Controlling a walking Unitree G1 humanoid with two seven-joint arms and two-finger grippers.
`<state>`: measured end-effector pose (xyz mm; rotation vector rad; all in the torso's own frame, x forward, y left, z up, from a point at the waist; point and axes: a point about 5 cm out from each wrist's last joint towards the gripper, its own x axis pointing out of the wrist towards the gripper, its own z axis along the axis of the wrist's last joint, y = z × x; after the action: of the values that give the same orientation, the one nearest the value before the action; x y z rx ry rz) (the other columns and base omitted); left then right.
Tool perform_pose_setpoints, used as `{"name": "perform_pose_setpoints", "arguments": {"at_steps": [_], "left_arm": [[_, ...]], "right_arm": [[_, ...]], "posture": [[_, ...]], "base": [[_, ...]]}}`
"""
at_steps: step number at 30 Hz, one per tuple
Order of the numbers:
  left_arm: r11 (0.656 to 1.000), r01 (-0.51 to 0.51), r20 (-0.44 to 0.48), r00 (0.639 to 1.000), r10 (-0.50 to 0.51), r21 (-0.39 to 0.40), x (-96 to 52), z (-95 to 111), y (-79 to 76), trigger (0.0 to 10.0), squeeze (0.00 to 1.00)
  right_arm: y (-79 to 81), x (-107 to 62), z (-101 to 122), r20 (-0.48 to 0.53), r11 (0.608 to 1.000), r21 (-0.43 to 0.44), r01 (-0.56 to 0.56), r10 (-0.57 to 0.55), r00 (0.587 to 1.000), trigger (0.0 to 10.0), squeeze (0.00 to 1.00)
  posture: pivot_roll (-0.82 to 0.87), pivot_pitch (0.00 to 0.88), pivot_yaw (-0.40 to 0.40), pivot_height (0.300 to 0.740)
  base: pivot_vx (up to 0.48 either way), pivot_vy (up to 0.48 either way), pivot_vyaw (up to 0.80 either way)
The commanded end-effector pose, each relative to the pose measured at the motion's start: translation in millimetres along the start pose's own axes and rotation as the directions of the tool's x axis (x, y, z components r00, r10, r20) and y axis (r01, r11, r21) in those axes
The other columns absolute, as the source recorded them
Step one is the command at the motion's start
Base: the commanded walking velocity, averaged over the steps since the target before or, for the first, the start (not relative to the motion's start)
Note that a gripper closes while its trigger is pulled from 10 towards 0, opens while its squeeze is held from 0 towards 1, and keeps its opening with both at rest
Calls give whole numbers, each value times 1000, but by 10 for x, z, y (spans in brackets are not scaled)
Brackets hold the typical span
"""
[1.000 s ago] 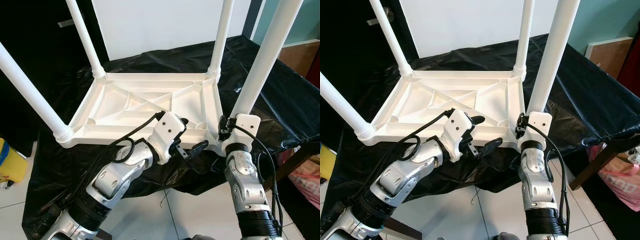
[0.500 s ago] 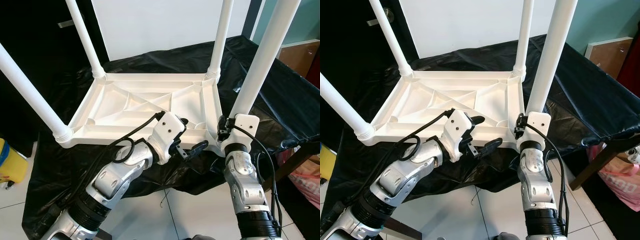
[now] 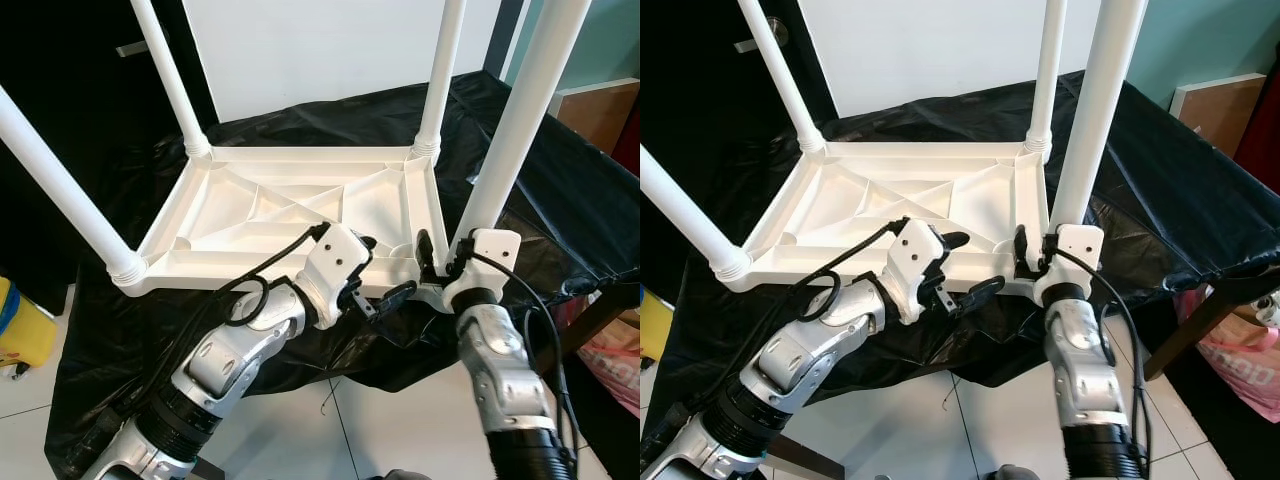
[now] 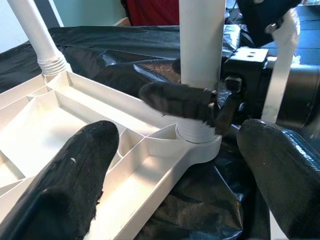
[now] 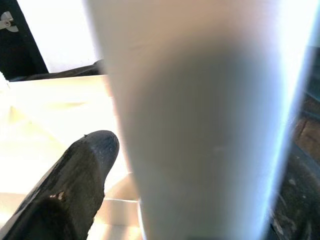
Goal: Building children table
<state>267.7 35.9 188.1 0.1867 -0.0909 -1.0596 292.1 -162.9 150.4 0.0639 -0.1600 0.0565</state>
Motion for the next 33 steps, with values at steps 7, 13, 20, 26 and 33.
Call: {"name": "perform_pose_setpoints", "arguments": {"at_steps": [7,13,20,26,33], "left_arm": [[988,155,-4,988,-155,15,-1,5,-105,10000,0],[985,169,-41,985,-168,26,9,-68,-152,10000,0],[981,190,-72,980,-188,30,4,-127,-200,10000,0],[980,197,-95,977,-193,38,-5,-149,-206,10000,0],[979,200,-98,976,-195,43,-6,-143,-200,10000,0]], "right_arm": [[-78,-3,16,-30,974,-90,-207,205,978,10000,0],[-166,80,16,-92,927,-158,-340,329,940,10000,0],[-201,133,-30,-134,905,-187,-383,362,922,10000,0],[-238,148,-119,-178,893,-169,-417,388,904,0,0],[-266,142,-169,-199,894,-169,-414,381,903,0,0]], "posture": [[-202,54,31,740],[-202,62,33,740],[-196,64,31,740],[-187,63,35,740],[-189,65,38,740]], "base": [[0,0,0],[0,0,0],[0,0,0],[0,0,0],[0,0,0]]}}
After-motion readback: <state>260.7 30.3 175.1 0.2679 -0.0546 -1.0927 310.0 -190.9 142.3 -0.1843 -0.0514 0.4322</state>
